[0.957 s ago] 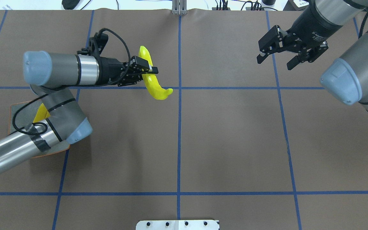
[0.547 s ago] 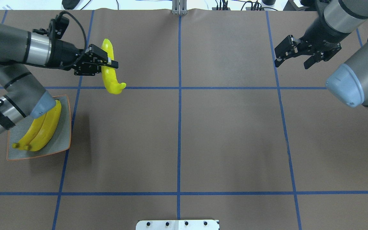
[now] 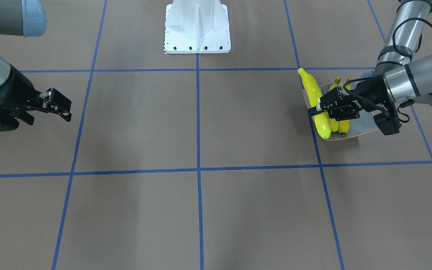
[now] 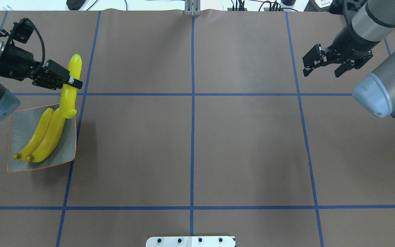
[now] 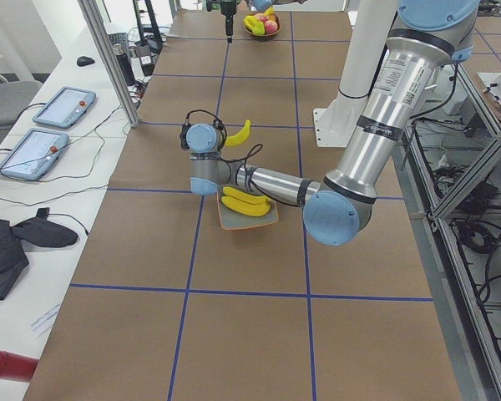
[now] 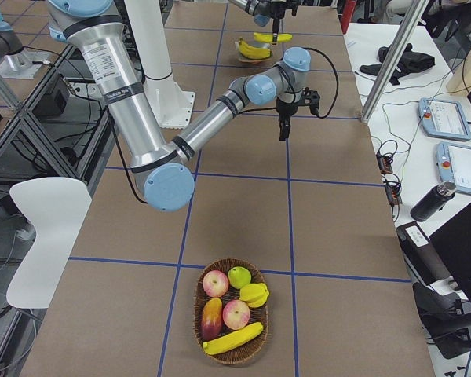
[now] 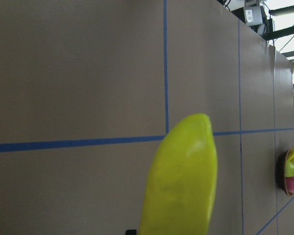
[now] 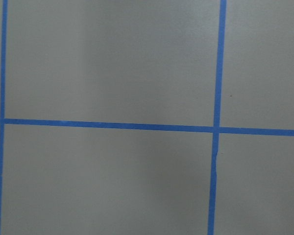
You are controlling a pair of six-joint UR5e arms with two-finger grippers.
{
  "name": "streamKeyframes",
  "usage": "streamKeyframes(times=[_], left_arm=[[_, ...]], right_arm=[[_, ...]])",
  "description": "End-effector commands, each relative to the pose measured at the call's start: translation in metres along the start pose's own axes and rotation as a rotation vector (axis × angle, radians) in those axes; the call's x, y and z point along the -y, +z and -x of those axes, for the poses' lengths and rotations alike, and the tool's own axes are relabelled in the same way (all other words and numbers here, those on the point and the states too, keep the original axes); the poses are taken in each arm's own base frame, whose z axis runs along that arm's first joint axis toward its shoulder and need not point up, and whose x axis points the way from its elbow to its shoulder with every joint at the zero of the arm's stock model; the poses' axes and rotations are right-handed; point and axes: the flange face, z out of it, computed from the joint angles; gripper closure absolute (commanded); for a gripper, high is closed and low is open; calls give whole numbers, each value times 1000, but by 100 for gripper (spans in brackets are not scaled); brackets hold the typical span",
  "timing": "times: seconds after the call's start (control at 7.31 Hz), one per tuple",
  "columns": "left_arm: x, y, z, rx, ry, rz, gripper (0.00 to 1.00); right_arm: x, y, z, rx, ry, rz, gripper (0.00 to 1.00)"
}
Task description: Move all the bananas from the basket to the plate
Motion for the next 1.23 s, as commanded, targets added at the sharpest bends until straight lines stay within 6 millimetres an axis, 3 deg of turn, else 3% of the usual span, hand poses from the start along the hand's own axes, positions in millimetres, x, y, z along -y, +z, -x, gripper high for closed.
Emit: streamKeyframes(times=[0.0, 0.41, 0.68, 1.09], left_arm=[[-28, -6, 36, 24, 37, 27, 100], [-49, -12, 70, 55, 15, 30, 100], [-61, 8, 73, 54, 7, 74, 100], [-68, 11, 79, 59, -3, 85, 100]], right_arm=[[-3, 6, -8, -8, -6, 9, 0], [-3, 5, -8, -14, -5, 0, 0], [-3, 5, -7, -14, -3, -2, 0], [-3, 8, -8, -16, -2, 3, 0]])
